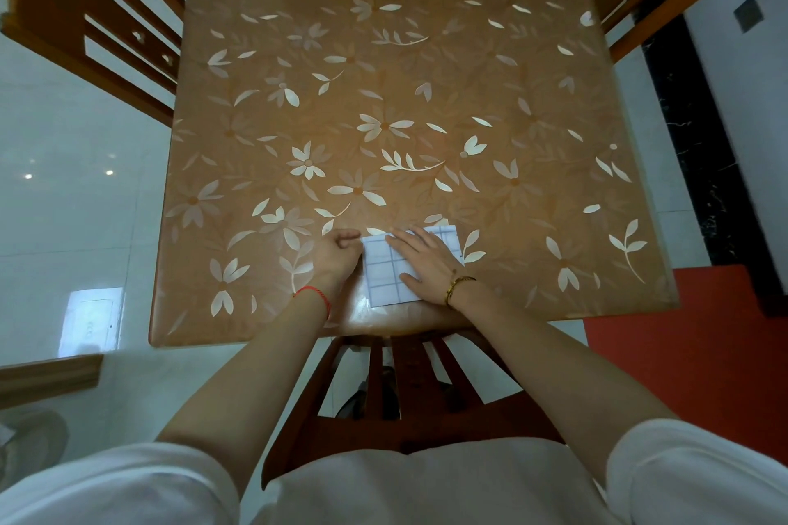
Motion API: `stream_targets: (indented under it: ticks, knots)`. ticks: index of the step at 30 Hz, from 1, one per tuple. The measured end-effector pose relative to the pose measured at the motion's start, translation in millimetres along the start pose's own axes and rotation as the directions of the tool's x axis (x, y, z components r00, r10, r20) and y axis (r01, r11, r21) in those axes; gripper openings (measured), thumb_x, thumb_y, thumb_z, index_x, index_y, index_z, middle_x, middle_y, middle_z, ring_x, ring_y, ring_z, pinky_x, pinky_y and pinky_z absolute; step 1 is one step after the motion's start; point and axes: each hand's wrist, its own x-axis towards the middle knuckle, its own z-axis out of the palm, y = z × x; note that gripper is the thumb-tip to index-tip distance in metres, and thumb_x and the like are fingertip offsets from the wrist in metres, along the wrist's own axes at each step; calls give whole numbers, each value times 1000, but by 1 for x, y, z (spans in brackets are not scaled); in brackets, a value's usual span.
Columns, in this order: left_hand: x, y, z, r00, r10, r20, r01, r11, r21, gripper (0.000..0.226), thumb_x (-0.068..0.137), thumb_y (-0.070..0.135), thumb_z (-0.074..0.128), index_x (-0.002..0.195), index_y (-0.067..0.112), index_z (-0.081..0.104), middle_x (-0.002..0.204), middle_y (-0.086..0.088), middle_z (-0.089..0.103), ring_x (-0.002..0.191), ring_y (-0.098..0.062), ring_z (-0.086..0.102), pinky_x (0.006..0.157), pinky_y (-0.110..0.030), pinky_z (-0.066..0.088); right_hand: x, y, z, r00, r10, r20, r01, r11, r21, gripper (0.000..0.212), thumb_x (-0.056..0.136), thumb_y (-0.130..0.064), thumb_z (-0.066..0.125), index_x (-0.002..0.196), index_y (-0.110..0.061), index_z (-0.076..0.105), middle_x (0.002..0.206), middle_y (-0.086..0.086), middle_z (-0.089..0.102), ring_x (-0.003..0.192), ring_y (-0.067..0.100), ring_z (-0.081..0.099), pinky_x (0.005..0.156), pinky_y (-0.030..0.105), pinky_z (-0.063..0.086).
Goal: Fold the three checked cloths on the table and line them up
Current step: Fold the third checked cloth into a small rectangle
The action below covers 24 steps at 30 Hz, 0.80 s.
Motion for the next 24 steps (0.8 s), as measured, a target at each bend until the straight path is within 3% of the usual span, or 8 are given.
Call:
stream_targets:
  ticks: [2, 5, 7, 12, 15, 18, 21, 24]
  knots:
    - [-3, 3, 0, 1000, -7, 8, 8, 1000, -23, 20, 89, 1, 57, 102, 12, 66, 91, -12, 70, 90, -31, 70, 86, -39, 59, 0, 0, 0, 1000, 1, 4, -1, 1000, -8, 69, 94, -32, 50, 154, -19, 19, 161, -2, 17, 147, 26, 13, 119, 44, 17]
    - [-7, 9, 0, 999, -32, 2, 32, 999, -15, 21, 89, -3, 54, 107, 5, 63, 77, -9, 66, 67, -21, 65, 55, -19, 56, -1, 1, -2, 1000, -1, 8, 2, 1000, -27, 71, 94, -32, 51, 154, -19, 17, 162, -2, 15, 147, 27, 12, 120, 43, 15]
    - [-9, 10, 0, 998, -68, 1, 68, 998, -20, 19, 91, -4, 50, 105, 3, 61, 70, -11, 64, 59, -17, 60, 45, -15, 50, -1, 1, -2, 1000, -1, 11, 1, 999, -37, 72, 93, -32, 52, 154, -19, 16, 162, -2, 14, 147, 27, 12, 120, 43, 15]
    - [-6, 6, 1, 985, -171, -14, 170, 985, -40, 15, 92, -4, 49, 98, -4, 64, 71, -12, 64, 55, -19, 60, 49, -23, 52, -1, 0, 2, 999, 21, 25, -20, 998, -54, 73, 94, -33, 51, 155, -20, 13, 162, -2, 11, 148, 28, 9, 121, 43, 14]
    - [-6, 5, 4, 978, -207, -8, 207, 978, -26, 17, 93, -1, 51, 81, 1, 63, 70, -13, 64, 55, -20, 59, 49, -25, 52, 0, -1, 3, 999, 31, 36, -30, 998, -51, 74, 93, -32, 52, 155, -21, 12, 162, -2, 10, 148, 28, 8, 120, 44, 14]
    - [0, -1, 6, 984, -179, -28, 179, 984, 20, 22, 84, 3, 57, 64, 7, 64, 66, -15, 68, 62, -27, 64, 66, -37, 59, 0, -1, 3, 998, 39, 39, -37, 998, -46, 74, 94, -32, 52, 155, -22, 11, 162, -3, 9, 148, 27, 7, 121, 44, 13]
    - [-1, -1, 7, 993, -113, -27, 113, 994, 10, 8, 81, 5, 57, 79, 10, 63, 71, -10, 69, 75, -32, 71, 78, -40, 60, 0, -2, 2, 999, 35, 35, -33, 999, -40, 74, 94, -32, 52, 155, -22, 12, 162, -3, 10, 148, 27, 7, 121, 43, 13]
    - [-8, 4, 7, 1000, -15, -7, 16, 1000, 26, 20, 81, 0, 60, 98, 11, 59, 85, -9, 69, 76, -25, 70, 76, -36, 60, -1, -1, 1, 999, 27, 28, -26, 999, -30, 74, 93, -31, 54, 155, -22, 14, 162, -4, 11, 148, 28, 8, 121, 43, 13]
